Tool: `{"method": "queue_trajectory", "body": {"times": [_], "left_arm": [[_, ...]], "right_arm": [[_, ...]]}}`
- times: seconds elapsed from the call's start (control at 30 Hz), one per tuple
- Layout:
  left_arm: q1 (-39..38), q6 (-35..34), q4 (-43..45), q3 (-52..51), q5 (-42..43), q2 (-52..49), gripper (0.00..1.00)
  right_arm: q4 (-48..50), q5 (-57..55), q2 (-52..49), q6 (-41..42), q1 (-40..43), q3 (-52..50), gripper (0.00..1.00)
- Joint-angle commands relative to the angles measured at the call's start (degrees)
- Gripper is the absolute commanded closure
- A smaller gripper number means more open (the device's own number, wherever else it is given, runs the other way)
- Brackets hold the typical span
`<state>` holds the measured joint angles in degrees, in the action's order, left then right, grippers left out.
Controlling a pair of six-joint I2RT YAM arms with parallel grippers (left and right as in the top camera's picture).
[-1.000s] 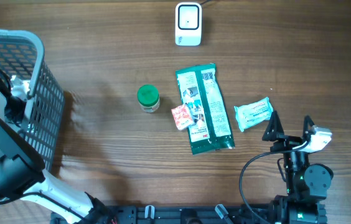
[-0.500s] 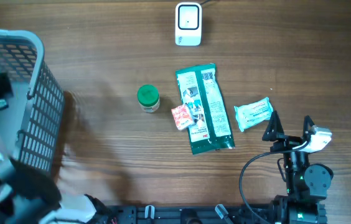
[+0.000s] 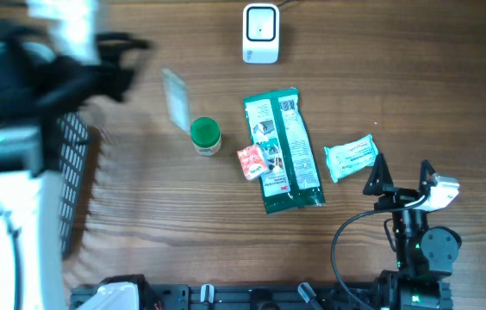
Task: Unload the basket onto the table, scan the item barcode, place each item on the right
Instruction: 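Carry the medicine box past the scanner toward the mint-green packet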
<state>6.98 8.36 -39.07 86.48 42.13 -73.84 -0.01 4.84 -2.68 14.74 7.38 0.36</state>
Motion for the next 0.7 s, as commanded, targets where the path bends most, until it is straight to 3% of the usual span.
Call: {"method": "queue_trajectory", "body": {"times": [0.0,0.1,0.17,0.33,0.37,0.4,0.67], "left_arm": [[-19.1,10.1,-0.5,-1.5,3.2,-9.9,0.70],[-28.2,11.0,1.2,-1.5,0.4,-18.7,0.72],[-32.2,10.9,2.5,-1.5,-5.7,-24.0,0.71],[-33.9,10.9,4.0,-1.5,-13.0,-26.4,0.66],[-33.5,10.9,4.0,-1.5,-14.0,-26.4,0.53],[-32.6,10.9,3.9,-1.5,-18.3,-26.4,0.00],[-31.2,11.0,4.2,-1.5,-36.4,-26.5,0.00]], "right_arm": [[0.2,-0.4,0.2,0.4,0.0,-0.1,0.00],[0.2,-0.4,0.2,0.4,0.0,-0.1,0.00],[0.2,-0.4,0.2,0.4,0.0,-0.1,0.00],[0.2,-0.4,0.2,0.4,0.0,-0.1,0.00],[0.2,-0.4,0.2,0.4,0.0,-0.1,0.00],[0.2,-0.4,0.2,0.4,0.0,-0.1,0.00],[0.2,-0.4,0.2,0.4,0.0,-0.1,0.00]]}}
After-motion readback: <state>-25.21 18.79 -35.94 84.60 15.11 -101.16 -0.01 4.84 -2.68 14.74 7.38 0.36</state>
